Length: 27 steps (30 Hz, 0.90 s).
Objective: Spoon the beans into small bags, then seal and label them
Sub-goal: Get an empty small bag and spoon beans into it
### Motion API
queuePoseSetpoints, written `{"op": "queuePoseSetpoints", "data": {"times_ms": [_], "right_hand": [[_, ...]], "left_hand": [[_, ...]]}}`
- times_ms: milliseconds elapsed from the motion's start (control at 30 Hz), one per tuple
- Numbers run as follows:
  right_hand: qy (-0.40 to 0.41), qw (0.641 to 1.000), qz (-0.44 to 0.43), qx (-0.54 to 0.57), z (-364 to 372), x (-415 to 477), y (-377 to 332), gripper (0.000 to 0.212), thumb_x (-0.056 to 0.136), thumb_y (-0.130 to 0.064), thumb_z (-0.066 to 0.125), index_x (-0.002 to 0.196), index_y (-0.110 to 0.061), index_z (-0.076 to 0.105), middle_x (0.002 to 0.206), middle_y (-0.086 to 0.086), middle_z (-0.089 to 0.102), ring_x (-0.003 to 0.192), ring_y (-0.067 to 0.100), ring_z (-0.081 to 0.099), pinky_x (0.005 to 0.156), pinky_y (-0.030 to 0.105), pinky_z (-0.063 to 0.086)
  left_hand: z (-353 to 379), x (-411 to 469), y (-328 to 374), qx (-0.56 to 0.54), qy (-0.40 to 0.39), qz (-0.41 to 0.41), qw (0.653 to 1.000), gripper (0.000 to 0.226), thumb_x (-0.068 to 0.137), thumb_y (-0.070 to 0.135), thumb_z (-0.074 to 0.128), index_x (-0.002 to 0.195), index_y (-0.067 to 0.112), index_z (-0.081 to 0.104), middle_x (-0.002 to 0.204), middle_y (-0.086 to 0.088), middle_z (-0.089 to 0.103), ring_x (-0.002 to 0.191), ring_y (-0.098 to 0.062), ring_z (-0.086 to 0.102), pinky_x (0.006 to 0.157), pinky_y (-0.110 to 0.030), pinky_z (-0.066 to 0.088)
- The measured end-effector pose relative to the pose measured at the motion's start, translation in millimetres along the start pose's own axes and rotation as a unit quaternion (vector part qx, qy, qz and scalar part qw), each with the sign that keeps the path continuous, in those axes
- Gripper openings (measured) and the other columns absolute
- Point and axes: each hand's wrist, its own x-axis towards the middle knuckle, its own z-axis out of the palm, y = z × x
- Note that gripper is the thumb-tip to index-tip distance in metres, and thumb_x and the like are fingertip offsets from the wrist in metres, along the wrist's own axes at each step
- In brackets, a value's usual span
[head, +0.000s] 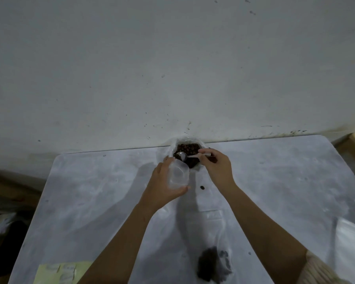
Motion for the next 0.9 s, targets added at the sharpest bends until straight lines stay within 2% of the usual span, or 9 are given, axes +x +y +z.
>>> {"op": "queuePoseSetpoints", "data": {"times_ms": [67,133,267,367,433,533,633,700,900], "right_hand": [[0.001,0.999,0.012,0.048,4,1,2,0.012,0.092,-0.015,0.057,0.096,-0.017,0.069,0.081,0.003,0.065,0.067,0.002,0.061,0.070,0.015,0.048],[0.036,0.998,-0.007,0.052,1,1,5,0.015,0.094,-0.017,0.053,0.097,-0.015,0.068,0.088,0.007,0.065,0.066,0.000,0.062,0.067,0.011,0.048],[0.105,0.987,-0.120,-0.002,-20,3,7,0.020,0.097,-0.013,0.048,0.100,-0.007,0.067,0.093,0.006,0.063,0.073,0.008,0.063,0.069,0.011,0.049],[0.093,0.975,-0.196,-0.053,-28,5,13,0.022,0.097,-0.010,0.045,0.101,-0.004,0.065,0.092,0.004,0.060,0.072,0.011,0.062,0.069,0.010,0.049],[0.077,0.972,-0.208,-0.079,-22,4,18,0.022,0.097,-0.008,0.044,0.100,-0.003,0.065,0.091,0.005,0.061,0.070,0.006,0.061,0.069,0.008,0.047],[0.088,0.989,-0.112,-0.024,-5,2,22,0.021,0.098,-0.011,0.044,0.096,-0.007,0.064,0.084,0.005,0.063,0.066,0.001,0.061,0.069,0.009,0.047],[0.088,0.993,0.013,0.072,8,4,26,0.024,0.098,-0.010,0.042,0.087,-0.008,0.064,0.071,0.002,0.063,0.062,0.007,0.061,0.075,0.028,0.055],[0.088,0.987,0.066,0.115,13,7,27,0.025,0.097,-0.006,0.042,0.086,-0.005,0.064,0.071,0.001,0.063,0.059,0.005,0.062,0.077,0.033,0.055],[0.145,0.964,0.118,0.187,9,15,23,0.024,0.096,-0.007,0.044,0.084,-0.002,0.064,0.074,0.004,0.062,0.059,0.007,0.062,0.068,0.021,0.056]], "left_hand": [[5,2,-3,-0.004,0.002,-0.011,1.000,0.092,0.063,0.052,0.076,0.136,0.048,0.022,0.135,0.013,0.034,0.129,-0.011,0.036,0.105,-0.042,0.040],[8,4,-7,-0.009,0.005,-0.015,1.000,0.093,0.063,0.052,0.077,0.137,0.049,0.021,0.137,0.013,0.034,0.129,-0.011,0.036,0.105,-0.043,0.040],[6,8,-9,-0.009,0.013,-0.012,1.000,0.091,0.062,0.058,0.076,0.135,0.053,0.021,0.135,0.017,0.033,0.129,-0.012,0.038,0.105,-0.042,0.040],[4,13,-9,0.009,0.016,-0.006,1.000,0.089,0.066,0.051,0.078,0.137,0.044,0.024,0.128,0.012,0.037,0.124,-0.012,0.038,0.103,-0.038,0.040],[2,16,-8,0.029,0.013,0.006,0.999,0.088,0.067,0.047,0.079,0.138,0.039,0.027,0.121,0.010,0.039,0.119,-0.011,0.039,0.100,-0.035,0.041],[0,22,-7,0.053,-0.005,0.011,0.999,0.089,0.069,0.043,0.079,0.140,0.036,0.026,0.120,0.010,0.037,0.117,-0.009,0.037,0.097,-0.028,0.037],[-3,27,-7,0.046,-0.021,0.004,0.999,0.091,0.068,0.041,0.080,0.141,0.034,0.026,0.123,0.010,0.038,0.119,-0.008,0.036,0.097,-0.027,0.035],[-4,28,-9,0.042,-0.030,0.006,0.999,0.091,0.068,0.040,0.080,0.141,0.033,0.026,0.124,0.012,0.037,0.120,-0.007,0.036,0.099,-0.027,0.035],[-5,29,-13,0.037,-0.029,-0.001,0.999,0.091,0.068,0.044,0.079,0.141,0.036,0.026,0.126,0.014,0.038,0.121,-0.006,0.036,0.100,-0.027,0.034]]}}
